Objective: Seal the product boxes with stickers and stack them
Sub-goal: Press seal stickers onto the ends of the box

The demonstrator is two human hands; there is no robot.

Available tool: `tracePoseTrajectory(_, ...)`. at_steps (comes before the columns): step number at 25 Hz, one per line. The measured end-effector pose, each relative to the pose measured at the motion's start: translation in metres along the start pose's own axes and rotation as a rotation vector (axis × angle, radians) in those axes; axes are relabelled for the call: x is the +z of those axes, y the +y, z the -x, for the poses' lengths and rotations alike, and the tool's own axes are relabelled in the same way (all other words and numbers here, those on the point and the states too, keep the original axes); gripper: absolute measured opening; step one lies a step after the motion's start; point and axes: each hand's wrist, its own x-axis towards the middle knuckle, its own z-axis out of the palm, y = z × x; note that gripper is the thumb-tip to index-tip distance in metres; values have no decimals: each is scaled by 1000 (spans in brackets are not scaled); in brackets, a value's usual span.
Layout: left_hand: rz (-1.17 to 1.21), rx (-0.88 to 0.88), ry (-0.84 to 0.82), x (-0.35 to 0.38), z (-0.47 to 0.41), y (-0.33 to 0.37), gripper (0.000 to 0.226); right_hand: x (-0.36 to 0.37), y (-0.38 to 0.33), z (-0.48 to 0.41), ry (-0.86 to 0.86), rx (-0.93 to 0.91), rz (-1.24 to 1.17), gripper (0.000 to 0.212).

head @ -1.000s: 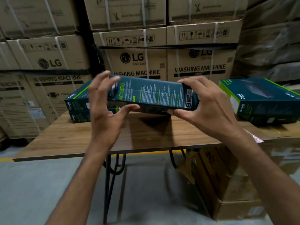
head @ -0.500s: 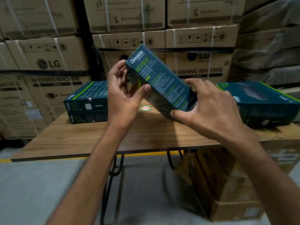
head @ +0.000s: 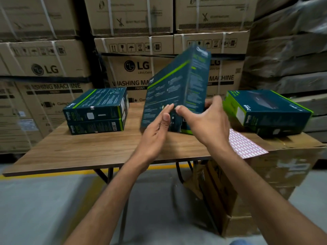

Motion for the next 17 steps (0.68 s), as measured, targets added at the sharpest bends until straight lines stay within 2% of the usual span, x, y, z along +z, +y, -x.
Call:
tracePoseTrajectory(3, 3, -92, 108, -11, -2, -18, 41, 22, 16, 6, -146, 215, -270, 75)
tracePoseTrajectory(6, 30, -160, 181, -27, 9, -32, 33, 36, 30, 26, -406, 436, -573, 50)
tracePoseTrajectory(7, 29, -171, 188, -31, 13, -36, 31, 37, 34, 34, -471, 498, -608, 47)
tracePoseTrajectory(13, -90, -198, 115, -46, 23, -42, 26, 37, 61, 60, -638, 745, -652, 44)
tracePoseTrajectory(17, -201, -242, 126, -61, 26, -60, 31, 51, 66, 79, -763, 723, -570, 51)
